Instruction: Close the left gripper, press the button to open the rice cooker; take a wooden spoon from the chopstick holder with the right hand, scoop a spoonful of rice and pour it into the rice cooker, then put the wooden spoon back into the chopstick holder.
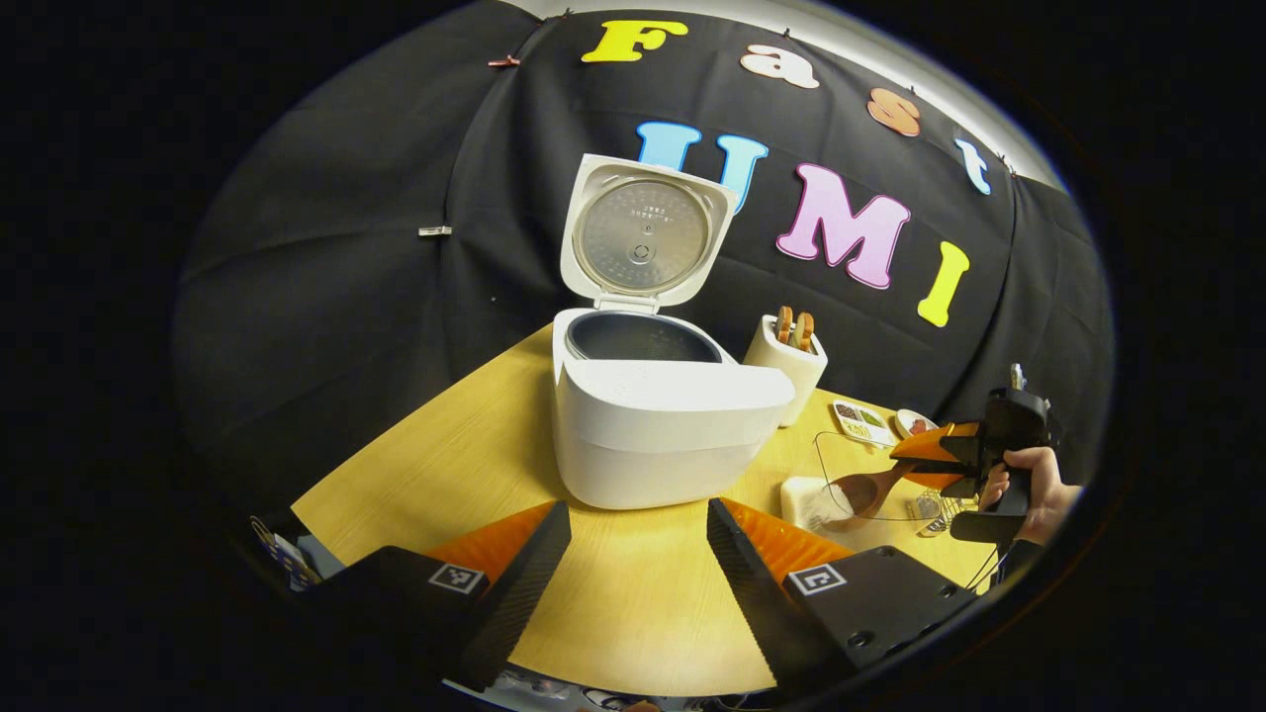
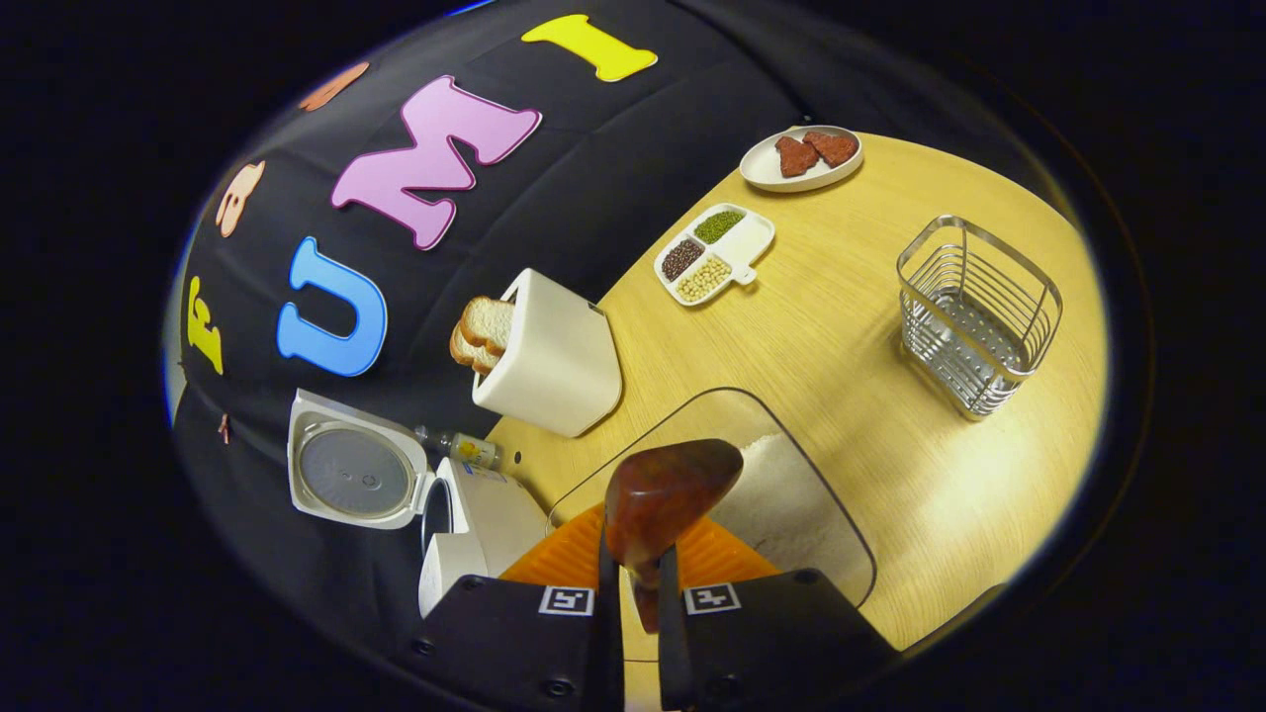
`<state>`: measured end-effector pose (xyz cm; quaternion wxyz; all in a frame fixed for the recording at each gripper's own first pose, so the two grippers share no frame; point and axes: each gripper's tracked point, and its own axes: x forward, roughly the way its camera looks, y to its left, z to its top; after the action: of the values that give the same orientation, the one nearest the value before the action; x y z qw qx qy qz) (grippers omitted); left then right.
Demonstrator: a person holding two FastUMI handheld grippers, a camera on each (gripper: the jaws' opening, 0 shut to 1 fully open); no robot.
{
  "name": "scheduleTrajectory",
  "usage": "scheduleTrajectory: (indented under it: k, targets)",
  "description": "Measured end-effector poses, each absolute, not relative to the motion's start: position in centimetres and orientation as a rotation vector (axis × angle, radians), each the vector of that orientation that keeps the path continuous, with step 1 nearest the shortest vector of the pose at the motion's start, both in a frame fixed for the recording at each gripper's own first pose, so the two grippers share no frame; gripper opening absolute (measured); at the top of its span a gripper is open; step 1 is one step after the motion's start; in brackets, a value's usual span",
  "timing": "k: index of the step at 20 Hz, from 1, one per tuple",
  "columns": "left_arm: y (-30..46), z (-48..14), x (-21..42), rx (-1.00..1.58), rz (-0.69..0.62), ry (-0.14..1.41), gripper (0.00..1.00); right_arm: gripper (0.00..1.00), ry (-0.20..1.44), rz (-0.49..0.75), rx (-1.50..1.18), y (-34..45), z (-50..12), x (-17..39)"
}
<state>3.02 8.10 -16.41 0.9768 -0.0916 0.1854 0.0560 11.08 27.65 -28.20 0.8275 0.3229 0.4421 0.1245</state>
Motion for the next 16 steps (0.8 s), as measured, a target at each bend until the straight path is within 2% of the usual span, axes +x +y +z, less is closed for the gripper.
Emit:
scheduleTrajectory:
  k: [6, 10, 16]
  targets:
    - [6.7, -15.0, 3.1, -0.182, 0.078, 0.350, 0.98, 0.18, 0.892, 0.262, 0.785, 26.7, -24.0, 12.8]
    - [5.6, -14.6, 3.0, -0.208, 0.058, 0.343, 0.96, 0.18, 0.860, 0.272, 0.867, 27.1, -20.5, 14.5]
    - [5.1, -13.2, 2.9, -0.217, 0.045, 0.306, 0.96, 0.18, 0.894, 0.295, 0.958, 29.4, -16.9, 14.5]
